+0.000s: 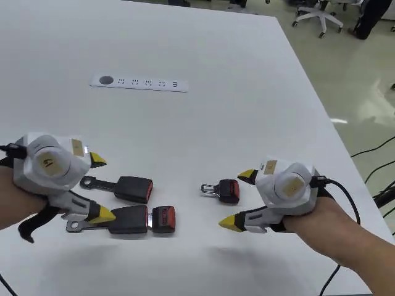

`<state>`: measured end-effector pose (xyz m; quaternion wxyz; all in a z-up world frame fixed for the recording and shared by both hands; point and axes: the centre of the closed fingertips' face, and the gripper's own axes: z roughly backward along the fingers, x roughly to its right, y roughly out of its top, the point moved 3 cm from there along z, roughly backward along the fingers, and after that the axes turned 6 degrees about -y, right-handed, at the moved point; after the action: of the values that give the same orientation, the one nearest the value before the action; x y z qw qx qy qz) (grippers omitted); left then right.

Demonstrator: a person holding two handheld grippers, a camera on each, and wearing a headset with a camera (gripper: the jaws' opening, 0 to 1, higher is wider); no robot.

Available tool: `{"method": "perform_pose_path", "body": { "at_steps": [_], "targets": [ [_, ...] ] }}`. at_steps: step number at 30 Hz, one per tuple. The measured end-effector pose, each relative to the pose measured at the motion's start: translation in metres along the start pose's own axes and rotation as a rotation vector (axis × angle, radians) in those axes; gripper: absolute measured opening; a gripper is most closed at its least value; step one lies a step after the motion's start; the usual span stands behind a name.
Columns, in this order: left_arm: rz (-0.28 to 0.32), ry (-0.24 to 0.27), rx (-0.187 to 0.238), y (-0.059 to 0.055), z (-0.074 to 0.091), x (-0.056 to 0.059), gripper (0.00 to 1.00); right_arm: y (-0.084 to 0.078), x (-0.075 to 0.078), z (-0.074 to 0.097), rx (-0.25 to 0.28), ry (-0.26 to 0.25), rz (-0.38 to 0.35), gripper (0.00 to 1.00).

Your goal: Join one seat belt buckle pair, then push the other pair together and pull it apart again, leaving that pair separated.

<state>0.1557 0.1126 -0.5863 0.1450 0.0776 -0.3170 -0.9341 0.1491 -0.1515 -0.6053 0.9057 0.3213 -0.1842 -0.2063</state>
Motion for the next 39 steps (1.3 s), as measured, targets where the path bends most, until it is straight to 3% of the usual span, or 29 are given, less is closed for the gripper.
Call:
{"method": "perform_pose_path", "body": {
  "at_steps": [5, 7, 9, 11, 15, 17, 20, 25, 31, 39],
  "targets": [
    [0.065, 0.074, 0.008, -0.017, 0.022, 0.015, 0.9, -0.008, -0.009, 0.012, 0.004, -0.018, -0.043, 0.75],
    [0.1, 0.081, 0.017, -0.024, 0.029, 0.019, 0.93, -0.011, -0.012, 0.016, 0.005, -0.024, -0.051, 0.76],
    [0.143, 0.065, 0.056, -0.032, 0.034, 0.026, 0.95, -0.014, -0.014, 0.02, 0.009, -0.034, -0.066, 0.77],
    [0.17, 0.064, 0.059, -0.038, 0.037, 0.033, 0.98, -0.015, -0.015, 0.025, 0.015, -0.046, -0.089, 0.79],
    [0.211, 0.1, 0.075, -0.052, 0.047, 0.032, 1.0, -0.017, -0.014, 0.031, 0.046, -0.077, -0.117, 0.85],
    [0.254, 0.118, 0.102, -0.055, 0.052, 0.033, 1.0, -0.014, -0.01, 0.036, 0.077, -0.131, -0.143, 0.94],
    [0.314, 0.137, 0.165, -0.059, 0.059, 0.035, 1.0, -0.017, -0.009, 0.035, 0.102, -0.146, -0.167, 1.0],
    [0.348, 0.174, 0.142, -0.079, 0.069, 0.036, 1.0, -0.016, -0.022, 0.036, 0.108, -0.119, -0.16, 1.0],
    [0.386, 0.204, 0.153, -0.094, 0.077, 0.041, 1.0, 0.0, -0.032, 0.048, 0.161, -0.147, -0.185, 1.0],
    [0.42, 0.251, 0.161, -0.1, 0.084, 0.044, 1.0, -0.003, -0.026, 0.053, 0.171, -0.163, -0.236, 1.0]
  ]
}}
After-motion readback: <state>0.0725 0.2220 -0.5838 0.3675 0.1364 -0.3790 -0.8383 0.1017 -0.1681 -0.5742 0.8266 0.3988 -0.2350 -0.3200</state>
